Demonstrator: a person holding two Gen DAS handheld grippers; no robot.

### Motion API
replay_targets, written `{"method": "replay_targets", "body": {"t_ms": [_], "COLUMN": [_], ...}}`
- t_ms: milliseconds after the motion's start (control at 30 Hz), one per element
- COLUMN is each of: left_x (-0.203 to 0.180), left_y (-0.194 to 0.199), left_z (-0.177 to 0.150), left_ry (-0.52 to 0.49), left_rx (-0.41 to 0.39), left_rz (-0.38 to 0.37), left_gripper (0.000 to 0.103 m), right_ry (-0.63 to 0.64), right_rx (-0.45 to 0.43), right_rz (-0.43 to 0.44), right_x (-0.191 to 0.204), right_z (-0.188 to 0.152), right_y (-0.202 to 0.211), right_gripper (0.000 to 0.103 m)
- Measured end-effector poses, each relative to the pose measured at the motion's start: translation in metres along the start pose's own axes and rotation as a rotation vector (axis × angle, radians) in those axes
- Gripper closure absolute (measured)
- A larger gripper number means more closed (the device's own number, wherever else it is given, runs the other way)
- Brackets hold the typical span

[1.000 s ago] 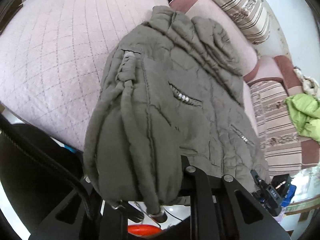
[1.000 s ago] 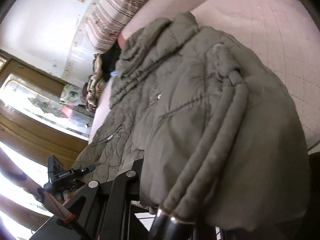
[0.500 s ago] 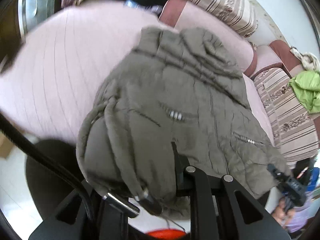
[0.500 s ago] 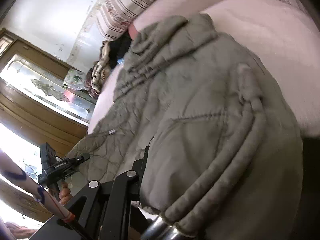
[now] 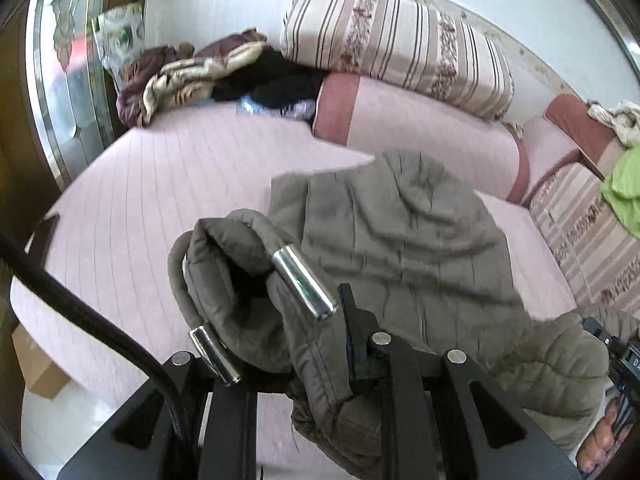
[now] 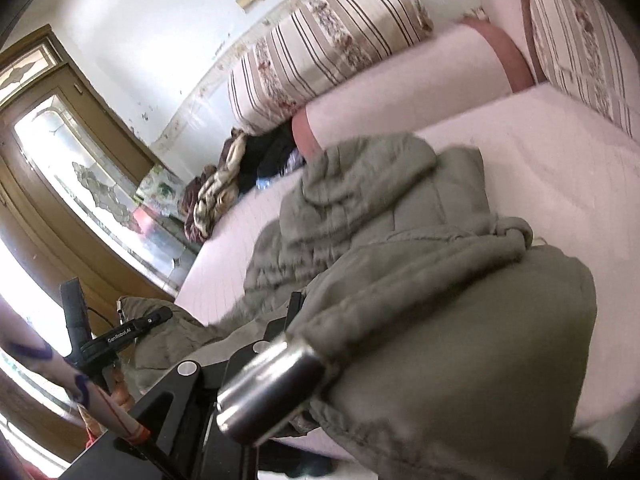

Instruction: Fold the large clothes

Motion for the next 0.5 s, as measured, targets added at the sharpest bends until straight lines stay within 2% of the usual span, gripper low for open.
{"method": "replay_targets", "body": {"t_ms": [100, 267, 500], "left_x": [-0.008, -0.017, -0.021], "left_y": [-0.001, -0.016, -0.08], "left_z": [0.033, 0.092, 0.163], "left_ry": [0.012, 0.031, 0.079], "left_rx": [-0.026, -0.027, 0.042], "left_rz": [0.009, 0.014, 0.057], "left_gripper": [0.085, 0.085, 0.085], "right_ry": [-0.017, -0.035, -0.057], "right_rx": [-0.033, -0.064, -0.051], "right_rz": [-0.005, -0.03, -0.085], "right_x": [0.003, 0.001, -0.014], "right_z": [0.029, 0.08, 0.143], "right_y": [-0.004, -0.02, -0.07], "right_gripper": [0.086, 0.086, 0.086]}}
Point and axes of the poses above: each gripper's, at about its wrist camera, not at the fingertips, and y roughly against the way its jaws point, x to its left, z to its top, the point moved 1 cm from there along -y, roughly the way its jaws point, and after that the axes turned 11 degrees about x, right-handed, at the moved point
